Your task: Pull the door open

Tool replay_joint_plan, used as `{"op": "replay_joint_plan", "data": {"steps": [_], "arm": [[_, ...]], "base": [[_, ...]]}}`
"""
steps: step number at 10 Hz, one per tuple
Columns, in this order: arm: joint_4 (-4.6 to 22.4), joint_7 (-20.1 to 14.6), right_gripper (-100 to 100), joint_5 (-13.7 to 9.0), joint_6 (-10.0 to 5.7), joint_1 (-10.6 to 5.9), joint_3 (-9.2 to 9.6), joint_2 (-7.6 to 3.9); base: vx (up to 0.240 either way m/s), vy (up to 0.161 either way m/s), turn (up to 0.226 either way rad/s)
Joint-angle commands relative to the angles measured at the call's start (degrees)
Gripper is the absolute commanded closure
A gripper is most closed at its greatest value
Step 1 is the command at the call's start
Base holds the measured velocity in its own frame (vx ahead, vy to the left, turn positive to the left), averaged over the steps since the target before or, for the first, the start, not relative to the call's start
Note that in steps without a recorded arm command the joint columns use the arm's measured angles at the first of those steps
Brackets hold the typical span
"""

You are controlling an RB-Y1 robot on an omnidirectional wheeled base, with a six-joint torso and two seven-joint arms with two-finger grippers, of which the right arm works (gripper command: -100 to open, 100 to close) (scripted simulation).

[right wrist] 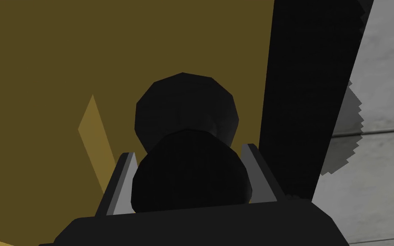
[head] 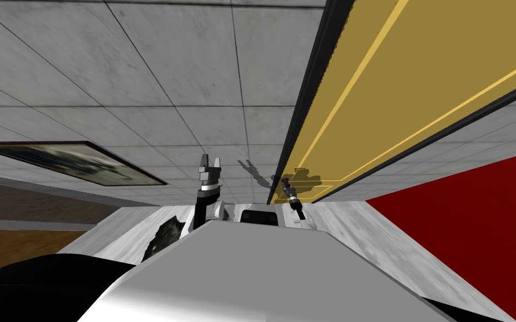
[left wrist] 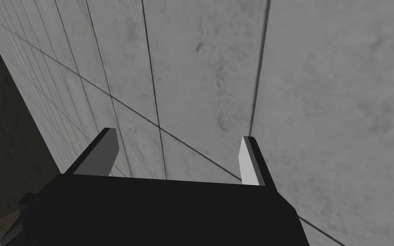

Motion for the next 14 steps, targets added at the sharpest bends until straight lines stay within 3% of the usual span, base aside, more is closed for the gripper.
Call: {"op": "replay_joint_plan", "data": {"steps": [1,10,14], "arm": [[0.17,-1.61,100,-0.45,-0.09,-0.07,0.35,-0.02],[1.19,-14.47,100,-4.72,-0.39,-0.67,3.2,-1.02],[1.47,-17.98,100,-5.89,-0.47,-0.84,3.98,-1.29]], "base": [[-0.02,0.001,0.025],[-0.024,0.007,0.03],[-0.025,0.009,0.022]]}}
